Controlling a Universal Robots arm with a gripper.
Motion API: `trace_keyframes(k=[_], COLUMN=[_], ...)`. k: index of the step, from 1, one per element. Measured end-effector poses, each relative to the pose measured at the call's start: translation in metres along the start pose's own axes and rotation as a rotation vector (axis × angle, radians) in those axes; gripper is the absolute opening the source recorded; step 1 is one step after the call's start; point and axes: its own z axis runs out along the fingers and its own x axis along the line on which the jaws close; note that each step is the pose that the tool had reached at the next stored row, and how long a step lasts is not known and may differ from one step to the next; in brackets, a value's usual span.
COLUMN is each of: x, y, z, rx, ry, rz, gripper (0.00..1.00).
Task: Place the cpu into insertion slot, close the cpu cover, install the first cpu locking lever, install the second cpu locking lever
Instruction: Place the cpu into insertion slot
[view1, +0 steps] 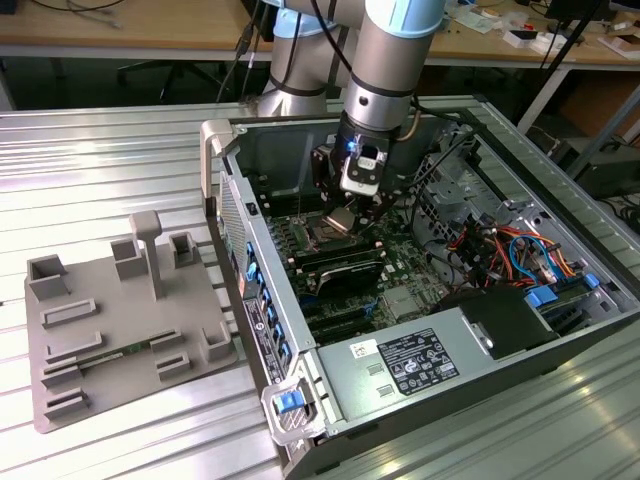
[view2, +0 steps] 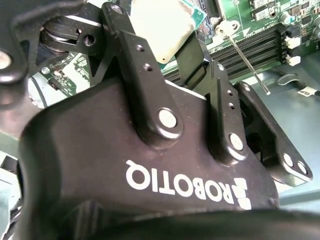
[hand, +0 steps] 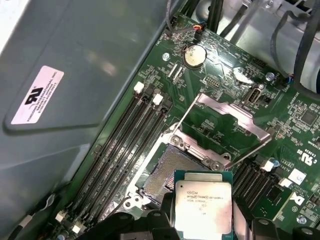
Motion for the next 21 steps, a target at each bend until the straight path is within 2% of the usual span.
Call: trace_keyframes(k=[5,21], x=[0.0,0.0], y=[0.0,0.0], z=[0.0001,0.0005], rx=[0.0035,0.0119], ry=[0.0018,0.0061], rz=[0.051,0.178], gripper=[0.55,0.55])
